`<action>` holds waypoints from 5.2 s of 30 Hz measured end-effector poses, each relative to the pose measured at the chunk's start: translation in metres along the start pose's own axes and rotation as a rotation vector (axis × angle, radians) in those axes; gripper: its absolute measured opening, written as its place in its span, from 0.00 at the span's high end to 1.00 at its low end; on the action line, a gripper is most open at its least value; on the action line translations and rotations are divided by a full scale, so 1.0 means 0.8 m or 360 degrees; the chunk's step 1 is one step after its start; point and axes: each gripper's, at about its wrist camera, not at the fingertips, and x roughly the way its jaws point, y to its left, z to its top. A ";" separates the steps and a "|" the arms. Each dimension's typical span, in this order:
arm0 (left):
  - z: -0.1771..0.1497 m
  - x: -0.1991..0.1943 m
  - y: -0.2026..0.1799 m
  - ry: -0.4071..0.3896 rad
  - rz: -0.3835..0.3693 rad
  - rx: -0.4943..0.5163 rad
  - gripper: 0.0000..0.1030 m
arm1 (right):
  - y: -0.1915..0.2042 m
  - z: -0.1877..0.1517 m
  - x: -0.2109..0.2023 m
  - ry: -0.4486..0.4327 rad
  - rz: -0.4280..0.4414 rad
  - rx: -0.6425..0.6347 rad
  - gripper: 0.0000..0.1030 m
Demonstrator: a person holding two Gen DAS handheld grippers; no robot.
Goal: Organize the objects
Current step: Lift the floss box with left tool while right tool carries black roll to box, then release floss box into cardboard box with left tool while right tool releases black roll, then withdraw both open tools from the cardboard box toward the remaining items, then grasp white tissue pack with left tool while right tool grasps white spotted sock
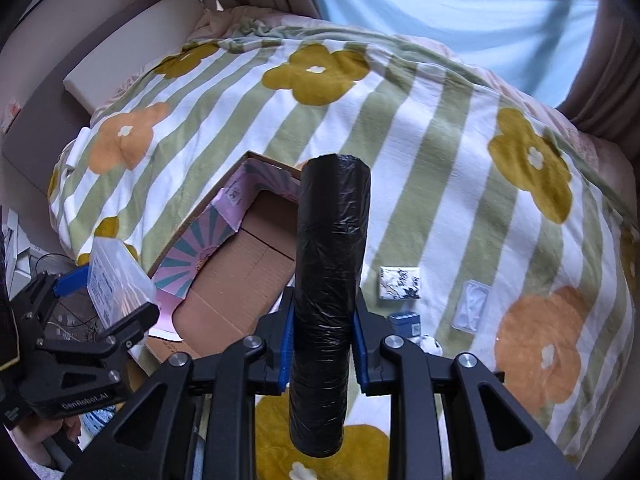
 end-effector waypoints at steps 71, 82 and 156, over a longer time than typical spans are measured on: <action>-0.022 0.071 -0.017 0.0320 -0.0075 0.0059 0.00 | 0.060 0.062 0.123 0.0350 0.0048 -0.0070 0.00; 0.001 0.019 -0.078 0.0135 -0.0169 0.0379 0.00 | -0.045 -0.004 0.004 0.0062 -0.0197 0.0304 0.00; 0.063 0.369 -0.312 0.0778 -0.0102 0.0223 0.12 | -0.210 -0.167 0.233 0.0363 0.0141 0.0503 0.41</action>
